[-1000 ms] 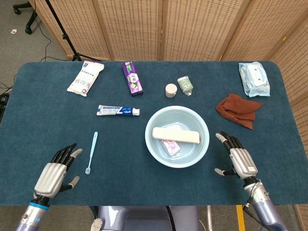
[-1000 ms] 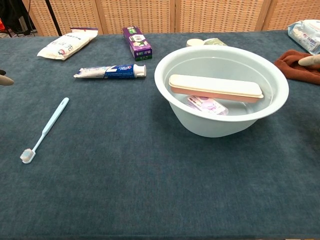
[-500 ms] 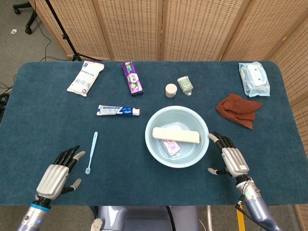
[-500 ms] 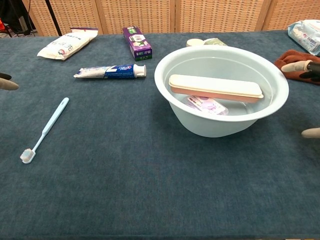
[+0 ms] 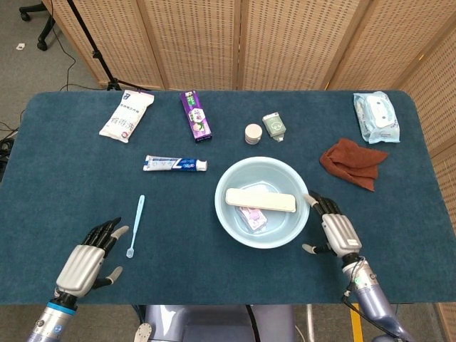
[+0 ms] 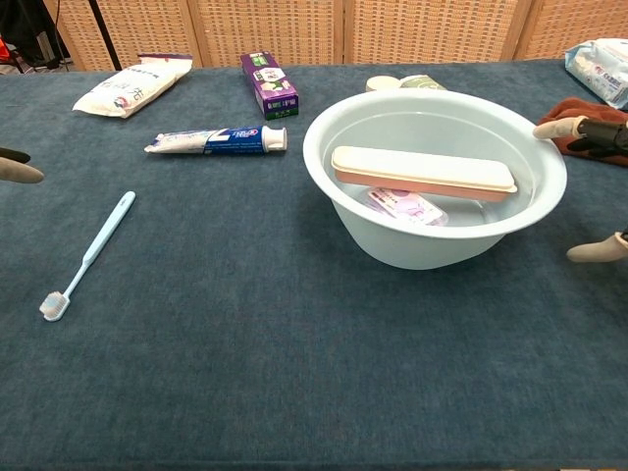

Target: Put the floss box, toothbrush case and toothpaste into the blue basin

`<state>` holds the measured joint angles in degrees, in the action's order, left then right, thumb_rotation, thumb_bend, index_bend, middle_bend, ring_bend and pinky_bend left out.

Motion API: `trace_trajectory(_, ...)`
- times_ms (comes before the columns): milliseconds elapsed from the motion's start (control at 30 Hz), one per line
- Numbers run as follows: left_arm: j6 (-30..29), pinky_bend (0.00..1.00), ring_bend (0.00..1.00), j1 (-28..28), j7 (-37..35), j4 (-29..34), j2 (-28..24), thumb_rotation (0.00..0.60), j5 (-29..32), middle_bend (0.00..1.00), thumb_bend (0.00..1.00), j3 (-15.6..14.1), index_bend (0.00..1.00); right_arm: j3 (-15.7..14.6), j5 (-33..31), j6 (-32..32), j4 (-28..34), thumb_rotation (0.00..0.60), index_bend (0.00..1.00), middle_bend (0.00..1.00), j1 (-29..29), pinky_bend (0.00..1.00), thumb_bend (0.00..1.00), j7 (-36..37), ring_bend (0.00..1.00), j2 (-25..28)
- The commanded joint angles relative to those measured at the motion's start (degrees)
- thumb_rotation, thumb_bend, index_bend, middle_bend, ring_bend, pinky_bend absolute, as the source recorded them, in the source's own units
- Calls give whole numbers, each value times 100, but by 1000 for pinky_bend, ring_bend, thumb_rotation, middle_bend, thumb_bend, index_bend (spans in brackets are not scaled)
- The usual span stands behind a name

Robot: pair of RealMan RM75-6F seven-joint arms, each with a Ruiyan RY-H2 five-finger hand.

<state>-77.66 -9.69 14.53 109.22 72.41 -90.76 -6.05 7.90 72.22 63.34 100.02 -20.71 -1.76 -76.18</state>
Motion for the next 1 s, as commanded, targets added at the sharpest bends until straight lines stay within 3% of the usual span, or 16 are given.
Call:
trace_trajectory(33,12,106,0,4,-4,-4,2,600,-6,0,311,-4,0,33,-66,-28,-30,600,0,0,-40,0,131,-24,0,-51)
trace_trajectory(1000,196,106,0,13,50,0,42,600,-47,0,313,-38,0,-153,-41,102,327,600,0,0,-131,0,129,-394,0,-449)
